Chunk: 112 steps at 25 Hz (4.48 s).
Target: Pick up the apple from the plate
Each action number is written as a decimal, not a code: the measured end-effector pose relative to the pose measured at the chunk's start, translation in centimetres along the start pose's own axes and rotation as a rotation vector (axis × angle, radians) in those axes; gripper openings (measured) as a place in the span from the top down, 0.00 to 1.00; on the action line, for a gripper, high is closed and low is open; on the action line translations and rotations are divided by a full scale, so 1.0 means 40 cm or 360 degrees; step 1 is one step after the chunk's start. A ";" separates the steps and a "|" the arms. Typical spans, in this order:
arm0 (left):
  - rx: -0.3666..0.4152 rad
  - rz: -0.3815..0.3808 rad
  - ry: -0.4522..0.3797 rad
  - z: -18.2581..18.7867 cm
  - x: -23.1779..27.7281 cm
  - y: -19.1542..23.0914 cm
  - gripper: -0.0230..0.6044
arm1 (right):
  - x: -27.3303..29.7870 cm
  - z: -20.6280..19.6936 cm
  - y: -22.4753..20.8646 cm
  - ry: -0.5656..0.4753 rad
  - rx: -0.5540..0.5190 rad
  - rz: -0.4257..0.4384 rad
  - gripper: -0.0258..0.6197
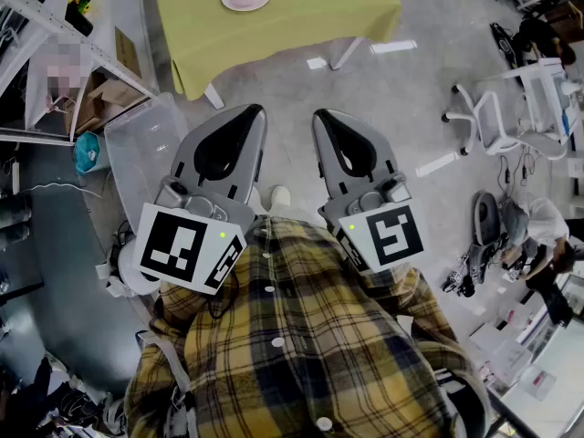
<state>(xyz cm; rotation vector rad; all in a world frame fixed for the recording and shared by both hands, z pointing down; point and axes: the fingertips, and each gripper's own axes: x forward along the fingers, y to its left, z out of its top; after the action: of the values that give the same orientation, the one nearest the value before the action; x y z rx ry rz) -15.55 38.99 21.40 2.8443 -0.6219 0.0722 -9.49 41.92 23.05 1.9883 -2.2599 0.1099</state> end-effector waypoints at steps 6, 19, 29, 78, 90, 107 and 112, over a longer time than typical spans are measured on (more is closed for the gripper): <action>0.0010 0.0004 0.0007 -0.008 0.005 -0.003 0.96 | -0.004 -0.010 -0.002 -0.0006 0.0026 0.0005 0.96; 0.0032 0.0092 -0.0033 -0.007 0.021 -0.047 0.96 | -0.048 -0.012 -0.034 -0.0023 0.0013 0.0084 0.96; 0.0010 0.0107 0.0000 -0.020 0.075 0.017 0.96 | 0.018 -0.033 -0.069 -0.0004 0.0045 0.0093 0.96; -0.0075 0.0341 -0.0031 0.204 0.780 0.800 0.96 | 1.015 0.092 -0.533 0.0062 0.0041 0.0353 0.96; -0.0070 0.0626 -0.0081 0.263 0.949 0.873 0.96 | 1.190 0.129 -0.679 0.0065 -0.0031 0.0675 0.96; -0.0104 0.0734 -0.0001 0.222 0.953 0.972 0.95 | 1.296 0.112 -0.656 0.0114 -0.0002 0.0750 0.96; -0.0131 0.0733 0.0003 0.206 0.939 0.985 0.95 | 1.308 0.099 -0.642 0.0143 0.0005 0.0762 0.96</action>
<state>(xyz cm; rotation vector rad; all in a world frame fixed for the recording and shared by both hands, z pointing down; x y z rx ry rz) 2.15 -13.00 25.31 2.5655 -1.2349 0.1217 9.31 -13.33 25.91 1.3718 -2.6216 0.2416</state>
